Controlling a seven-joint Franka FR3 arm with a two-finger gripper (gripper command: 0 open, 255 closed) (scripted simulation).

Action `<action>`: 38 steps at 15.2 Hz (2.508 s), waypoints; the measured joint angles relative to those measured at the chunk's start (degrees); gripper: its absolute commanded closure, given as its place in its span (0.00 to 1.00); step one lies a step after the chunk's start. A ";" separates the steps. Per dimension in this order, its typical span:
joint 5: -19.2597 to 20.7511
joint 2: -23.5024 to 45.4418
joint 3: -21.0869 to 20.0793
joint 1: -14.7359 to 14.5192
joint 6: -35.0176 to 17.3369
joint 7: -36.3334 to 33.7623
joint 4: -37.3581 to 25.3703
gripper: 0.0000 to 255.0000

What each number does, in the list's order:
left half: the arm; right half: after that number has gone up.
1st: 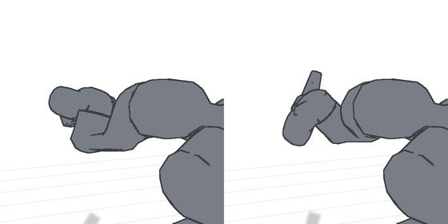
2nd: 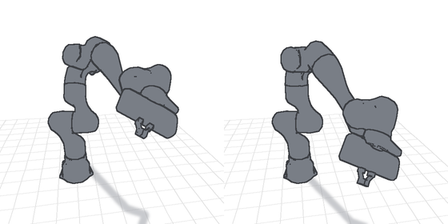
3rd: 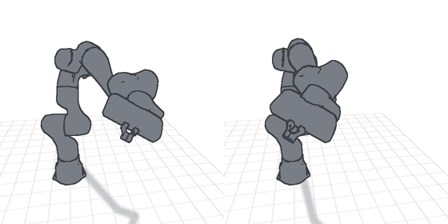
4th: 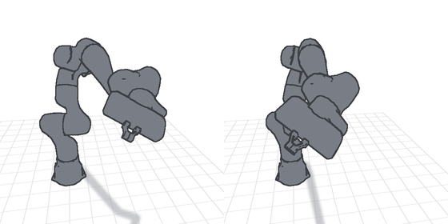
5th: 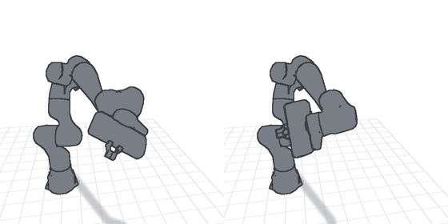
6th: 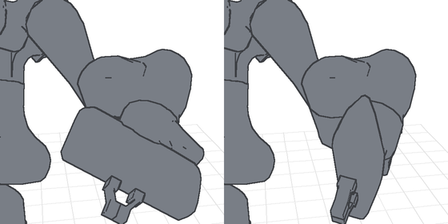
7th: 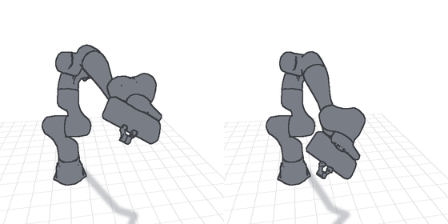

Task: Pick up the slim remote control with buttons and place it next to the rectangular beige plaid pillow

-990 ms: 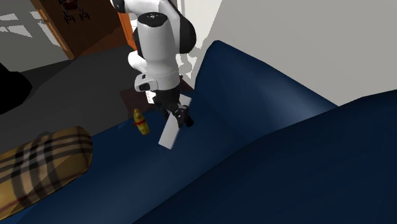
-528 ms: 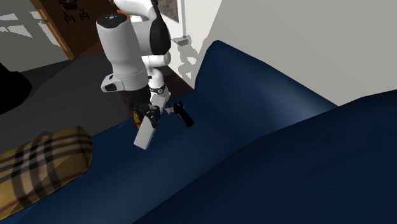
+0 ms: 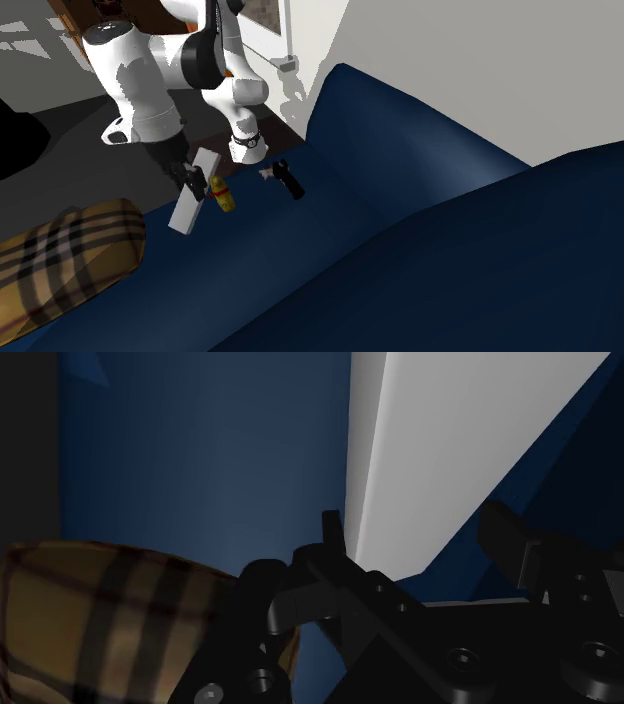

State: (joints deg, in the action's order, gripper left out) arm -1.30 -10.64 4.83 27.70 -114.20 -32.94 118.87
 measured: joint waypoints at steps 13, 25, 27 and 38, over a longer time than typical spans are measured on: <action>-0.46 2.37 8.01 5.29 -1.97 13.59 0.10 1.00; -1.38 4.84 8.28 5.32 -11.21 14.82 6.90 1.00; -1.68 5.76 8.37 5.35 -12.65 15.15 7.47 1.00; -3.41 9.98 8.55 5.32 -21.01 16.72 11.85 1.00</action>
State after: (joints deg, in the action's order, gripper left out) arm -4.71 -0.66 13.37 33.02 -135.21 -16.22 130.72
